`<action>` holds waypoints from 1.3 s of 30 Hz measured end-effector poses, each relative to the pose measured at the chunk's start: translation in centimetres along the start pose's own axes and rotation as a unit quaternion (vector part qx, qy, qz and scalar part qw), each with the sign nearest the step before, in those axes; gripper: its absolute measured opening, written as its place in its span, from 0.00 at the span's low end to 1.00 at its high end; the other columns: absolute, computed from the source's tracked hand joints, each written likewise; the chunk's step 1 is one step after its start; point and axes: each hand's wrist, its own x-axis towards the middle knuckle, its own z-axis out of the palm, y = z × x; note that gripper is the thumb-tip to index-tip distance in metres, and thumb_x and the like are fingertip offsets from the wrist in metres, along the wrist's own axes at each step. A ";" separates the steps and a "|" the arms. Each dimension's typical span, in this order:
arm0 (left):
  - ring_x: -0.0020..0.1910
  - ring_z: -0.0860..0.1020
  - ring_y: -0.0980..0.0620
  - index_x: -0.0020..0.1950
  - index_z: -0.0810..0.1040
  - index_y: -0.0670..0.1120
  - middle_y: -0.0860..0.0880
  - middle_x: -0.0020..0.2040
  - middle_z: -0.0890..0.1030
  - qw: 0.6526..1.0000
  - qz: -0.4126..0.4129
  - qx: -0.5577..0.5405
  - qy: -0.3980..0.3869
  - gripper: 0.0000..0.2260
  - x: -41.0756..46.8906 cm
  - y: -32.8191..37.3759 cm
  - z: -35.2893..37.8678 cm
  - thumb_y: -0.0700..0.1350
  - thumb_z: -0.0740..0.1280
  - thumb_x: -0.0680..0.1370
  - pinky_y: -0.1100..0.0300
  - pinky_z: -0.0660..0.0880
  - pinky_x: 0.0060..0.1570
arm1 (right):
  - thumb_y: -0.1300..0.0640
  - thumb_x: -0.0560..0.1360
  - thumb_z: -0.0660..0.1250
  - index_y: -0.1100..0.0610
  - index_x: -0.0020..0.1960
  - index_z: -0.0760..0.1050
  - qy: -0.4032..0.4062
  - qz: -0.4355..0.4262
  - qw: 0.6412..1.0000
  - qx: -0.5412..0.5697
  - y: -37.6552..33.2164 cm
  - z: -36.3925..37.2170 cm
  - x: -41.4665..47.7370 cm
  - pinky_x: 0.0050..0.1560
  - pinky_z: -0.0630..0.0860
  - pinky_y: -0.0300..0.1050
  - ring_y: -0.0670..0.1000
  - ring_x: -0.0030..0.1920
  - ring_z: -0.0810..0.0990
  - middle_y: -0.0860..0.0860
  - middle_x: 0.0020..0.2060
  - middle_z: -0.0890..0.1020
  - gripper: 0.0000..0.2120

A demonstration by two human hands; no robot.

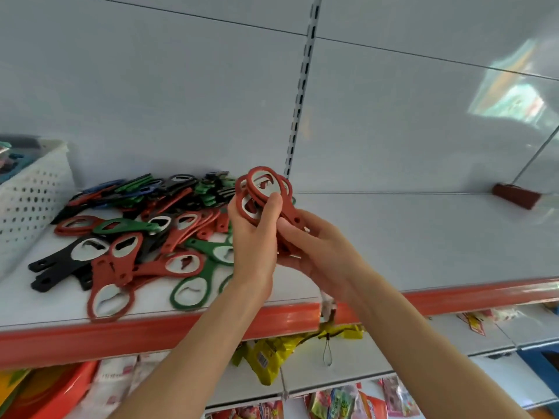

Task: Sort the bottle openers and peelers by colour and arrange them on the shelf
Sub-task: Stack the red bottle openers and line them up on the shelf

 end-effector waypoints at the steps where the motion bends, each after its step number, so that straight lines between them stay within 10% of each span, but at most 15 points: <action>1: 0.49 0.81 0.49 0.63 0.67 0.52 0.51 0.50 0.81 1.000 -0.004 0.004 -0.007 0.17 0.0 -0.7 1.2 0.46 0.66 0.76 0.53 0.79 0.49 | 0.61 0.74 0.66 0.58 0.56 0.76 -0.005 -0.002 1.000 0.010 -0.3 -1.6 0.2 0.54 0.79 0.53 0.52 0.46 0.82 0.55 0.45 0.81 0.11; 8: 0.52 0.80 0.48 0.52 0.78 0.45 0.46 0.49 0.83 0.987 -0.016 0.128 -0.093 0.14 2.2 -4.2 8.6 0.42 0.73 0.67 0.55 0.76 0.49 | 0.69 0.71 0.67 0.54 0.54 0.75 -0.035 -0.043 0.988 -0.145 -3.4 -14.6 1.4 0.42 0.80 0.43 0.47 0.38 0.83 0.51 0.39 0.83 0.16; 12: 0.48 0.81 0.48 0.59 0.71 0.45 0.42 0.49 0.81 0.972 -0.024 0.202 -0.120 0.26 3.3 -6.5 10.9 0.35 0.76 0.64 0.56 0.78 0.51 | 0.70 0.70 0.68 0.49 0.56 0.74 -0.088 -0.106 0.912 -0.386 -5.0 -21.2 3.0 0.45 0.77 0.42 0.48 0.39 0.82 0.52 0.40 0.84 0.21; 18: 0.45 0.79 0.52 0.47 0.75 0.47 0.49 0.46 0.79 0.899 0.038 0.406 -0.160 0.15 3.9 -10.6 12.2 0.38 0.76 0.65 0.63 0.75 0.44 | 0.65 0.68 0.67 0.51 0.60 0.74 -0.126 -0.162 0.807 -0.554 -2.6 -25.7 4.9 0.46 0.71 0.38 0.49 0.47 0.77 0.50 0.48 0.81 0.22; 25: 0.59 0.70 0.53 0.69 0.64 0.47 0.50 0.59 0.71 0.842 0.093 0.511 -0.148 0.31 3.9 -13.1 13.7 0.44 0.74 0.70 0.66 0.64 0.56 | 0.61 0.70 0.71 0.53 0.69 0.66 -0.099 -0.098 0.878 -0.458 -0.4 -27.4 4.4 0.63 0.66 0.37 0.46 0.63 0.71 0.49 0.63 0.72 0.29; 29: 0.57 0.70 0.53 0.65 0.67 0.45 0.47 0.57 0.70 0.822 0.137 0.535 -0.141 0.25 3.6 -13.9 14.7 0.41 0.71 0.71 0.71 0.63 0.51 | 0.60 0.71 0.71 0.51 0.71 0.62 -0.019 -0.012 0.948 -0.317 0.3 -27.4 3.8 0.53 0.69 0.32 0.43 0.59 0.72 0.47 0.61 0.71 0.32; 39: 0.63 0.67 0.49 0.65 0.67 0.41 0.47 0.58 0.69 0.826 0.139 0.531 -0.130 0.22 3.9 -14.8 15.0 0.38 0.68 0.72 0.68 0.61 0.58 | 0.69 0.71 0.64 0.56 0.68 0.66 0.030 -0.036 0.944 -0.327 0.5 -27.4 4.1 0.48 0.67 0.23 0.44 0.58 0.70 0.47 0.61 0.72 0.28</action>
